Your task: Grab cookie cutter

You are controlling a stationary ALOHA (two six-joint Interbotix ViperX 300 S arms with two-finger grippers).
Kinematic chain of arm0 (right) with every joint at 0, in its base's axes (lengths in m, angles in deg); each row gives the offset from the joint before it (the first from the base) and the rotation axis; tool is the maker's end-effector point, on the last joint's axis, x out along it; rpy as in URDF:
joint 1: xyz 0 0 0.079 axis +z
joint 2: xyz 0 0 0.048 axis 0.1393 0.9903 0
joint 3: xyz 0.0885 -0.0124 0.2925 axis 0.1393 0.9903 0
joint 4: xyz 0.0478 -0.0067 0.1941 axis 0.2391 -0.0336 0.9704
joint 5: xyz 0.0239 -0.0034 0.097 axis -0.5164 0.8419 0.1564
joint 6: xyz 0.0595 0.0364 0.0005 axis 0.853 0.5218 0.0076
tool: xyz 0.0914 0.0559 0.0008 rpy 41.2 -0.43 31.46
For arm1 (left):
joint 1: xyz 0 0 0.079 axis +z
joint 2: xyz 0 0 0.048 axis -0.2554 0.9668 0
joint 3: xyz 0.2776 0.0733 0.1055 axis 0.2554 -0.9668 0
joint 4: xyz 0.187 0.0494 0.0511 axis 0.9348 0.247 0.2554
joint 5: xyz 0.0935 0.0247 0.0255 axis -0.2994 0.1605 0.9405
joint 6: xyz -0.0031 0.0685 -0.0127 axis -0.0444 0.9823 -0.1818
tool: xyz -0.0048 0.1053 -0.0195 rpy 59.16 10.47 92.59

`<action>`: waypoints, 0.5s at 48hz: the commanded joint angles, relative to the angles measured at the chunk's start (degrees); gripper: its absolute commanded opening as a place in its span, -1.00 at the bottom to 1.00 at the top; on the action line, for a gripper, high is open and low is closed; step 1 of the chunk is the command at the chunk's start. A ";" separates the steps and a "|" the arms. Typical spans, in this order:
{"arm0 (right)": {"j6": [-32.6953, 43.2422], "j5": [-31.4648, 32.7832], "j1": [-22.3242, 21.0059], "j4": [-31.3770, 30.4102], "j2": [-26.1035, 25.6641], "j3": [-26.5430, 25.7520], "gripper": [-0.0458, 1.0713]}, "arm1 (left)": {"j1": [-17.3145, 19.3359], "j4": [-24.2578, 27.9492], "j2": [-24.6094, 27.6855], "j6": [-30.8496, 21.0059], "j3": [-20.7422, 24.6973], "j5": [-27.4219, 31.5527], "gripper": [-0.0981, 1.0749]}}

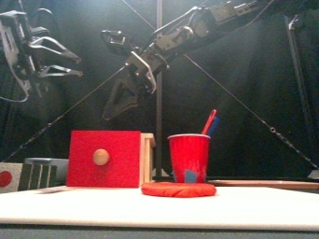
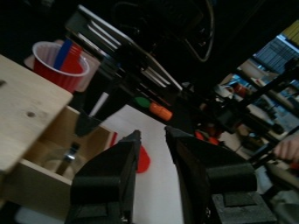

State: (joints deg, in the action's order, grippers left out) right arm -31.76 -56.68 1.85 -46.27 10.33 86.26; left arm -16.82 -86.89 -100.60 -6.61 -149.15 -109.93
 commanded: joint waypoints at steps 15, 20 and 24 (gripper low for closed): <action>0.18 4.04 -0.26 6.15 -1.49 -2.20 0.21 | 7.73 5.89 -2.55 2.72 -1.58 -0.53 0.32; 0.26 4.22 -0.44 6.24 -0.09 -2.64 0.38 | 8.79 5.98 -2.64 2.72 -1.85 -0.53 0.32; 0.26 4.83 -0.53 6.24 0.79 -2.90 0.38 | 9.14 6.50 -2.64 2.81 -1.85 -0.53 0.32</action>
State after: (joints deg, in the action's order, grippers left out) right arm -31.59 -52.11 1.59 -40.12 12.00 85.03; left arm -8.12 -81.00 -103.24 -3.97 -151.96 -109.93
